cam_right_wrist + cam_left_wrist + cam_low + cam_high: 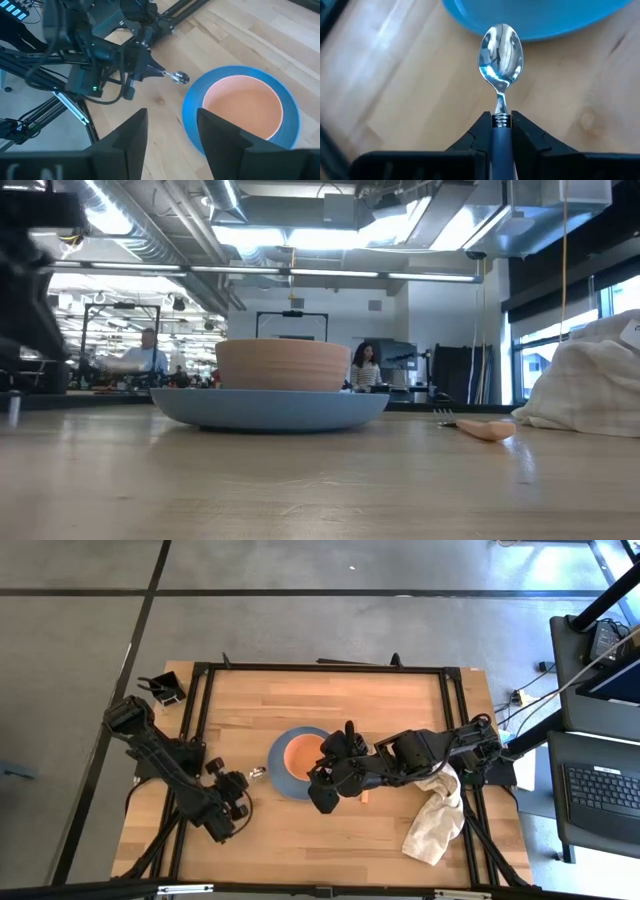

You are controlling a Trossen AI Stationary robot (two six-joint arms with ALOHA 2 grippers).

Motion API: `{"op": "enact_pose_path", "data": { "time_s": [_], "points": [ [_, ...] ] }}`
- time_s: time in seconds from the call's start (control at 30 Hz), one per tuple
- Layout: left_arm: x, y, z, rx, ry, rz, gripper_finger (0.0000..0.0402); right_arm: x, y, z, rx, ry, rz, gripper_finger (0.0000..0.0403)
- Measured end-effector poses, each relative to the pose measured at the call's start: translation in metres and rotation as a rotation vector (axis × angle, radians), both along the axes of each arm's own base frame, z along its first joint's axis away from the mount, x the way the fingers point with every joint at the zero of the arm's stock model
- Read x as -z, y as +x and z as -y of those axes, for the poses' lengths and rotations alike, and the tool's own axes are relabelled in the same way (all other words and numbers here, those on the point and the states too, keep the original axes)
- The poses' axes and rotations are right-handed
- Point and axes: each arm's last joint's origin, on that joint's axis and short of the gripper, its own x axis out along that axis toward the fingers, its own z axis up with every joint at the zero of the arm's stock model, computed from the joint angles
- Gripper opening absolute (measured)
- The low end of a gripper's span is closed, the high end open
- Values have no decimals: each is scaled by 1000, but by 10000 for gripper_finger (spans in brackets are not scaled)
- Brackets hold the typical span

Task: Set table place
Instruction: Place the fork next to the blue plate

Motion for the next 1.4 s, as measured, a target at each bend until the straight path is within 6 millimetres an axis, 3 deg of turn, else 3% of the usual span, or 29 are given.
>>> {"op": "enact_pose_path", "data": {
  "time_s": [0.33,0.63,0.9,1.1,1.4],
  "points": [
    [-62,38,0,195,49,-165,42,0,0,0,-1,-1,0,172],
    [-103,85,-43,254,93,-186,42,0,0,0,2,2,0,172],
    [-108,122,-82,401,-29,-138,42,-4,2,-1,-33,-24,30,172],
    [-106,130,-111,434,-63,-173,42,-19,-3,2,-37,-75,114,172],
    [-98,137,-120,481,-101,-212,42,-45,-24,16,95,-250,196,172]
  ]
}}
